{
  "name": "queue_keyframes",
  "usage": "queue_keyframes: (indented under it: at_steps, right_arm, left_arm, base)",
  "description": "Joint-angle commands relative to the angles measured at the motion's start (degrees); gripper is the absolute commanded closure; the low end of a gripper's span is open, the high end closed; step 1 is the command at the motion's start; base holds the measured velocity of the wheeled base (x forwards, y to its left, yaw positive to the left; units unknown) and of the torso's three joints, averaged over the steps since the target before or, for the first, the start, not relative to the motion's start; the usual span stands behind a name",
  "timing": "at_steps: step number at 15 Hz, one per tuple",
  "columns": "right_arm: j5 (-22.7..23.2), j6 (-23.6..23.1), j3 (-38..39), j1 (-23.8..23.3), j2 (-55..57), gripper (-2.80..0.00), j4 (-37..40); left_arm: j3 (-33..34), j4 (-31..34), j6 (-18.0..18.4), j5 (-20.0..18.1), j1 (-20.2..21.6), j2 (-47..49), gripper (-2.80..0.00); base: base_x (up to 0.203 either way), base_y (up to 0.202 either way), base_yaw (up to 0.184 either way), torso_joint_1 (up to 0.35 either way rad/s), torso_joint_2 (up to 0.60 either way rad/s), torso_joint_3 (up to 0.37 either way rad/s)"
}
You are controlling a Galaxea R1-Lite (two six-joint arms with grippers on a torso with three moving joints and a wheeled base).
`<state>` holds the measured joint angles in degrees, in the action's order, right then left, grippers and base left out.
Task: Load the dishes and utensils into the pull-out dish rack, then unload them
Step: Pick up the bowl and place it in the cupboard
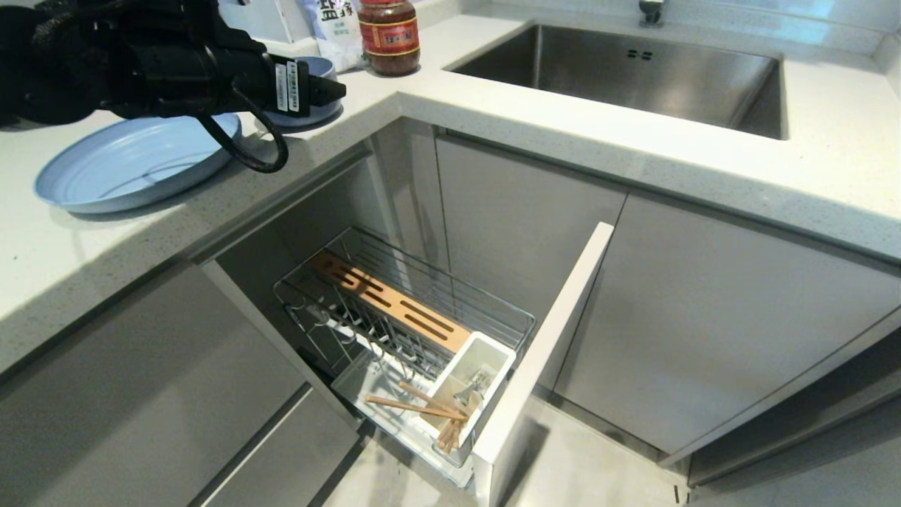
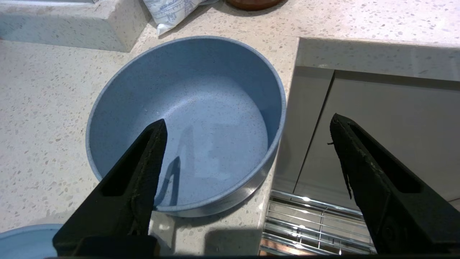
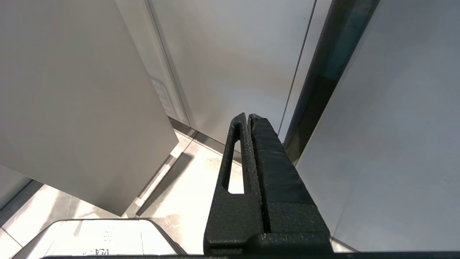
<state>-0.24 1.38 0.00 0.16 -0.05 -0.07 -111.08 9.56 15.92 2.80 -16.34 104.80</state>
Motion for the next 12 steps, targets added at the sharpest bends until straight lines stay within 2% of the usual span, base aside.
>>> queue_keyframes:
  at_steps: [1,11,12]
  right_arm:
    - [-0.02,-0.04,0.09,0.02,-0.21,0.00,-0.01]
    - [-0.02,0.03,0.09,0.02,-0.21,0.00,-0.01]
    - [-0.02,-0.06,0.09,0.02,-0.21,0.00,-0.01]
  left_arm:
    - [-0.19,0.10,0.08,0.01,0.14,0.58,-2.80]
    - [-0.10,0.64,0.08,-0.08,0.25,1.20,-2.80]
    - [-0.10,0.73,0.08,-0.17,0.25,1.20,0.00]
  base:
    - [0.000,0.000,0.000,0.000,0.00,0.000]
    - [0.000,0.000,0.000,0.000,0.00,0.000]
    - [0.000,0.000,0.000,0.000,0.00,0.000]
